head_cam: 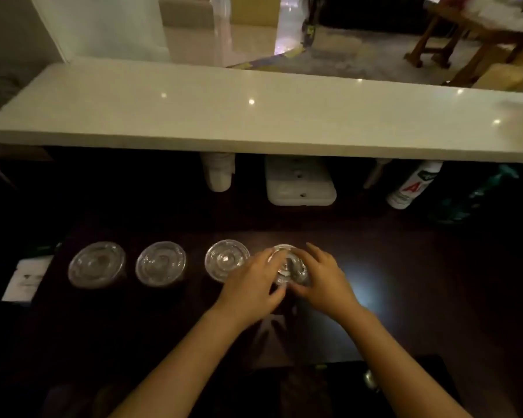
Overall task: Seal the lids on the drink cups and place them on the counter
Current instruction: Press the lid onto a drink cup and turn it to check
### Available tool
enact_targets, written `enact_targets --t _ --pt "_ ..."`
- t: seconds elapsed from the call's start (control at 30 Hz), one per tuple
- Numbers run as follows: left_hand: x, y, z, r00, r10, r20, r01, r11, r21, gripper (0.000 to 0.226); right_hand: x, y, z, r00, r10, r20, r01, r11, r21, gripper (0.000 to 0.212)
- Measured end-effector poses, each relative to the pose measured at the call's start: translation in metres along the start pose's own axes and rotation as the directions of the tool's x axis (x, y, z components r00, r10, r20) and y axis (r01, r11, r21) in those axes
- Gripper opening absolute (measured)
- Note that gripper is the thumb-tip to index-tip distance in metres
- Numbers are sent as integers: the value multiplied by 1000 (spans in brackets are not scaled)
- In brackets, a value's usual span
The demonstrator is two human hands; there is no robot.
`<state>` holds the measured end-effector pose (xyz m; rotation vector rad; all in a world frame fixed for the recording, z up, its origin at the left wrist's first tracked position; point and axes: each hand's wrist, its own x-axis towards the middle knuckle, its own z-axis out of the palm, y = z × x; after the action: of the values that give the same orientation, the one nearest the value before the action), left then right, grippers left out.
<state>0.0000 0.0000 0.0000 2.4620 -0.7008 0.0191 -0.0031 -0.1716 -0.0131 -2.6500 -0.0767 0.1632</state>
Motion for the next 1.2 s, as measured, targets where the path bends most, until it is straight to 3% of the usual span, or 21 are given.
enact_targets --t 0.2,0.4,0.47,0.53,0.63,0.7,0.83,1.0,1.2 --pt "-9 5 40 986 -152 61 144 982 126 59 4 34 20 983 -180 43 169 967 189 62" --pt "-29 12 57 991 -135 10 134 989 67 67 -7 47 24 938 -331 -104 343 928 146 54" --pt "-42 12 63 991 -125 -37 125 992 -15 67 -14 48 22 935 -342 -92 348 935 68 54" --pt "-57 10 75 971 -218 -101 200 966 -161 74 -24 50 19 936 -344 -76 345 938 8 55" --pt "-70 5 101 849 -526 -49 446 763 -468 93 -35 52 14 946 -320 -46 317 947 -56 57" --pt "-67 5 113 807 -590 19 499 665 -555 97 -38 50 10 947 -318 -34 314 945 -87 62" --pt "-47 12 118 845 -533 -36 395 669 -630 70 -25 35 8 927 -368 72 375 920 -117 83" --pt "-38 8 125 826 -546 -136 351 689 -634 54 -16 31 28 910 -375 176 401 903 -151 71" --pt "-40 -4 134 823 -564 -70 403 666 -629 54 -17 26 27 909 -370 193 413 864 -290 61"
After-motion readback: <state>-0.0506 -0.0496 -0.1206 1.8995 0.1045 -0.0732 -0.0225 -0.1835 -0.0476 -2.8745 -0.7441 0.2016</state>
